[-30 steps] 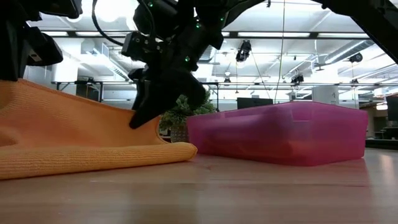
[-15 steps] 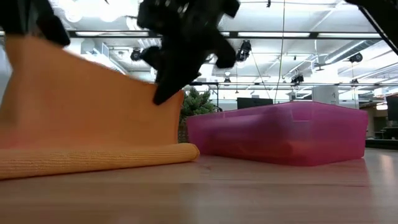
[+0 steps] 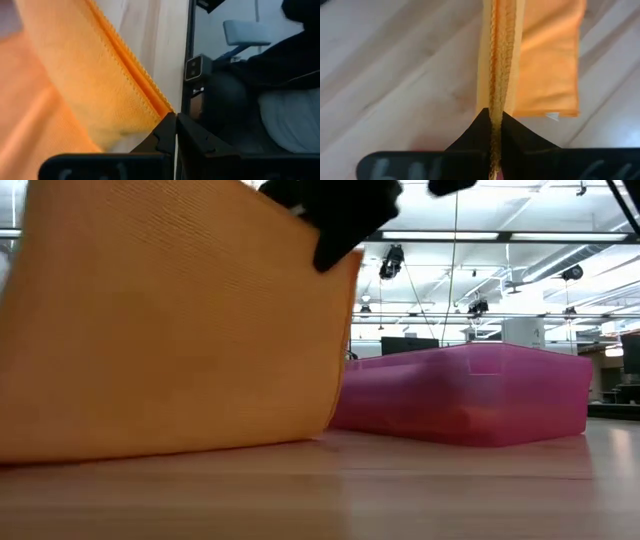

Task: Fold microfiber towels
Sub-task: Fold the orange microfiber cloth

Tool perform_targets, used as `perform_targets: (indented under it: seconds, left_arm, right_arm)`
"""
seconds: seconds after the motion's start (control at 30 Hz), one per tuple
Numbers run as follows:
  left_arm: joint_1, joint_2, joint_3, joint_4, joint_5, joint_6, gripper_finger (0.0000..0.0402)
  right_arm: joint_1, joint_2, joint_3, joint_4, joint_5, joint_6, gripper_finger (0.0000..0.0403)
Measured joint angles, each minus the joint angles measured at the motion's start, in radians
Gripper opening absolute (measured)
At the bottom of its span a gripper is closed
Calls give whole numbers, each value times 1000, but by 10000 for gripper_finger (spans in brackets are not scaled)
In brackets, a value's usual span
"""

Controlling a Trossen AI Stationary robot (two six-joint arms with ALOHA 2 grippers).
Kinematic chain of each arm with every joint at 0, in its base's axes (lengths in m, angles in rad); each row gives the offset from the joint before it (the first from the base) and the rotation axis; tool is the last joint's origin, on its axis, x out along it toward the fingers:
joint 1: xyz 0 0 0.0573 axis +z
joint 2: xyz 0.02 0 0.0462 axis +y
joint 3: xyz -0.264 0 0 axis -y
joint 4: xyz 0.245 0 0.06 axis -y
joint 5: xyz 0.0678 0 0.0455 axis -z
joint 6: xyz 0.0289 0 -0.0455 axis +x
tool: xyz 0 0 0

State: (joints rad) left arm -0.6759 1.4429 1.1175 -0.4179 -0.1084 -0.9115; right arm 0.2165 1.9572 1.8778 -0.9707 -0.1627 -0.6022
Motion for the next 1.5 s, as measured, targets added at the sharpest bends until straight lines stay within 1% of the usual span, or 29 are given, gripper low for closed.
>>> perform_targets:
  seconds: [0.17,0.27,0.33,0.43,0.53,0.7,0.8,0.93,1.1,1.2,1.33,1.5]
  left_arm:
    - [-23,77,13,29,3,-10,0]
    - [-33,97,12,19,2,-62,0]
    - [-37,100,2,8,2,-100,0]
    - [-41,100,-16,0,2,-121,0]
    - [-40,97,-19,-88,2,-154,0]
    - [-40,97,-23,-262,2,-210,0]
    - [-39,97,-25,-327,-1,-218,0]
    - [-39,97,-31,-365,1,-218,0]
    - [-39,95,-50,-424,4,-235,0]
    - [-37,95,-72,-430,4,-235,0]
    - [-30,95,-101,-430,4,-235,0]
    - [-23,95,-117,-429,1,-234,0]
  right_arm:
    - [17,2,0,-1,-39,-21,10]
    - [17,27,0,14,-42,-25,9]
    - [13,50,0,32,-31,-31,9]
    - [0,80,0,96,19,-49,9]
    - [-18,103,0,151,59,-67,9]
    - [-54,137,0,205,60,-72,9]
    - [-76,153,0,242,63,-72,9]
    - [-93,174,0,296,84,-84,9]
    - [-104,199,0,338,87,-107,9]
    - [-106,213,0,349,91,-115,9]
    - [-108,218,0,379,139,-115,9]
    - [-109,220,0,387,142,-116,9]
